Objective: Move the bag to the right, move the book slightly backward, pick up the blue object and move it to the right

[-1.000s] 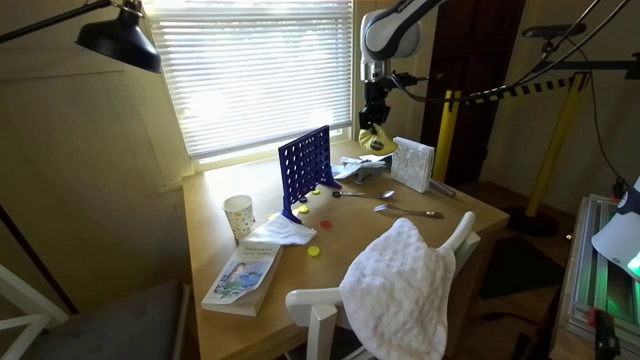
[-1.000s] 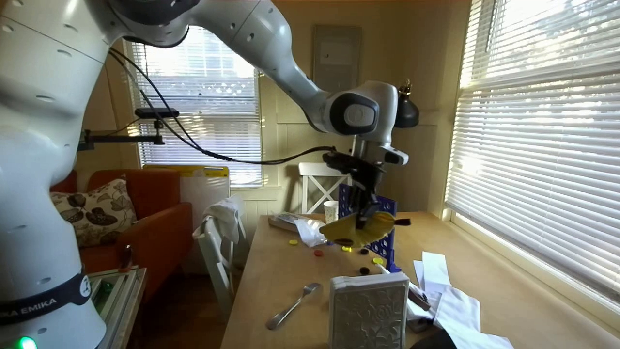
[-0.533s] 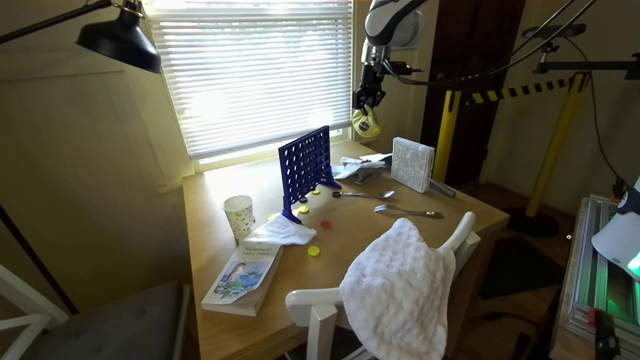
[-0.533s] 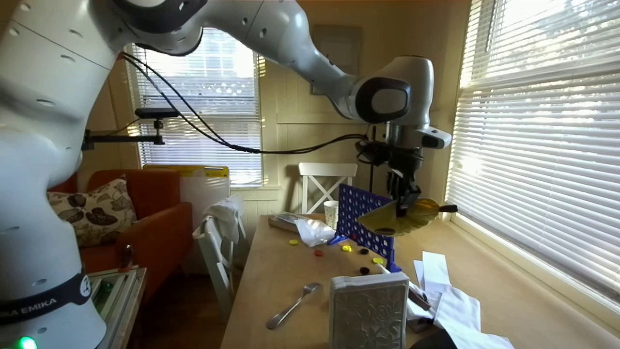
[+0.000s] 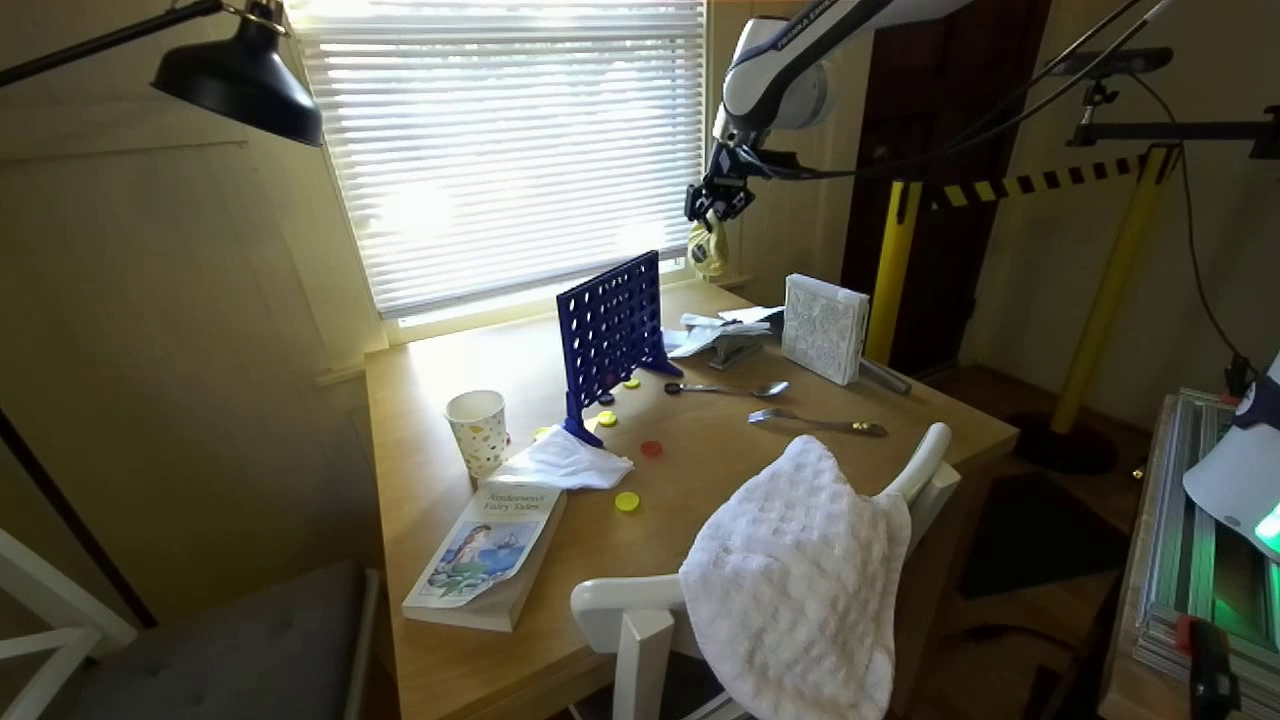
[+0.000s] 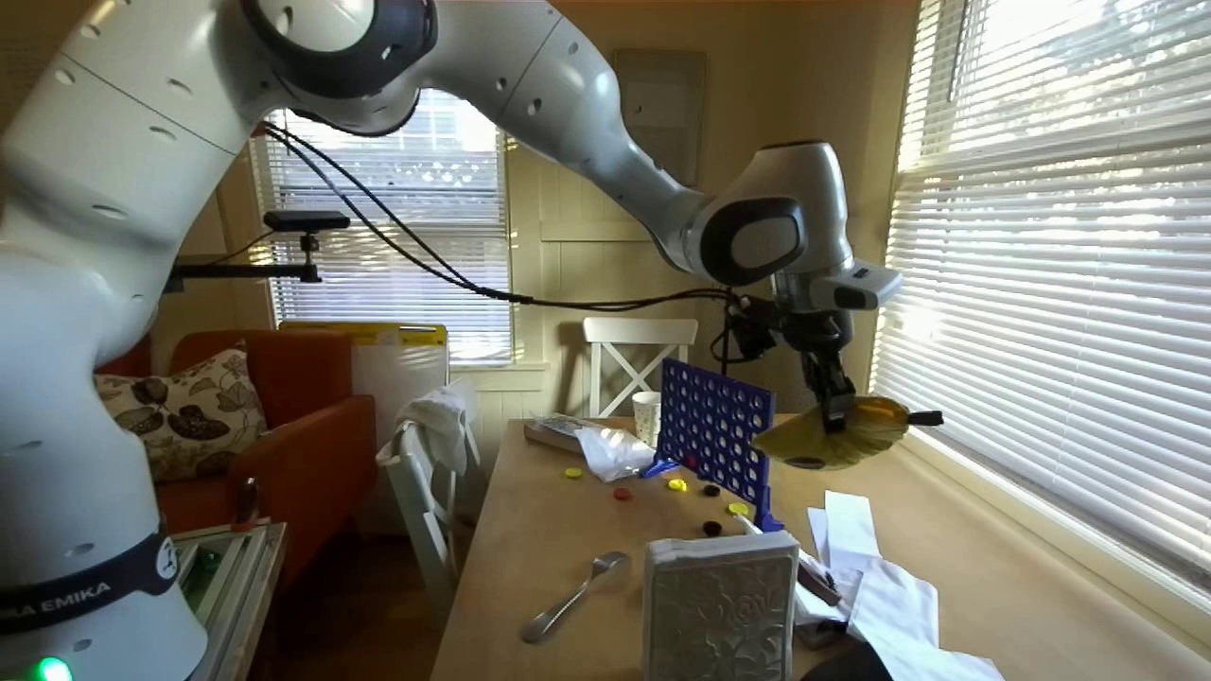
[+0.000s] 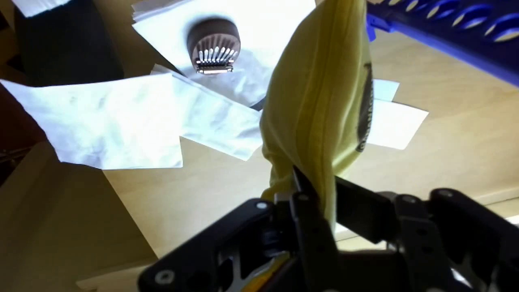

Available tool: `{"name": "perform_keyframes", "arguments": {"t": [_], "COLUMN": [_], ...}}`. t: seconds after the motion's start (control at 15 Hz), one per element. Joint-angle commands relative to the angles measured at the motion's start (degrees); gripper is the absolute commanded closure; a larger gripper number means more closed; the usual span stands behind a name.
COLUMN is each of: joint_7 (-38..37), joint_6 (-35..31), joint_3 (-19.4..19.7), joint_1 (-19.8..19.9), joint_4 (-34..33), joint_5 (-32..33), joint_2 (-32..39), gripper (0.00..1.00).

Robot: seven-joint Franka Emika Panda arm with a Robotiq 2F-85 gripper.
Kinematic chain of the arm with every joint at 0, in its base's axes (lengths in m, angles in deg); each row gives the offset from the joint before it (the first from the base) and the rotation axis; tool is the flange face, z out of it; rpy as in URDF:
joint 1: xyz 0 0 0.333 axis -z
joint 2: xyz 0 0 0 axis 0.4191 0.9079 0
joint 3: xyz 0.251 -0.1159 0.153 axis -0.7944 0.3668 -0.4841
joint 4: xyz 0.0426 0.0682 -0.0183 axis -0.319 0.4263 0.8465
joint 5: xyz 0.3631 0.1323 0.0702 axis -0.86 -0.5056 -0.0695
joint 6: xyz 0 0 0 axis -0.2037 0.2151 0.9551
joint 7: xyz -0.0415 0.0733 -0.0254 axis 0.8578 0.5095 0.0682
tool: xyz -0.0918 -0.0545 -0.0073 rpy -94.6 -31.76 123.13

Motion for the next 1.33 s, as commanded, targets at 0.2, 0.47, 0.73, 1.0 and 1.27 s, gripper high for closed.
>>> {"name": "perform_keyframes", "arguments": {"t": [0.2,0.47,0.73,1.0,1.27], "joint_7": [-17.32,-22.24,-27.27,-27.94,-26.96], "joint_6": [4.88,13.98,20.6,25.63,27.38], "joint_3": [4.11,3.23,2.82,1.41,1.5], "joint_1": [-3.55,-0.91,1.49,2.97,2.57], "joint_4": [-19.04,-29.16,-37.33,-43.22,-45.65], "joint_5": [-0.85,-2.03,-1.96,-1.79,-0.47], "joint_2": [14.73,21.86,27.19,30.03,28.75], "gripper": [0.97,0.97,0.97,0.64,0.38]}}
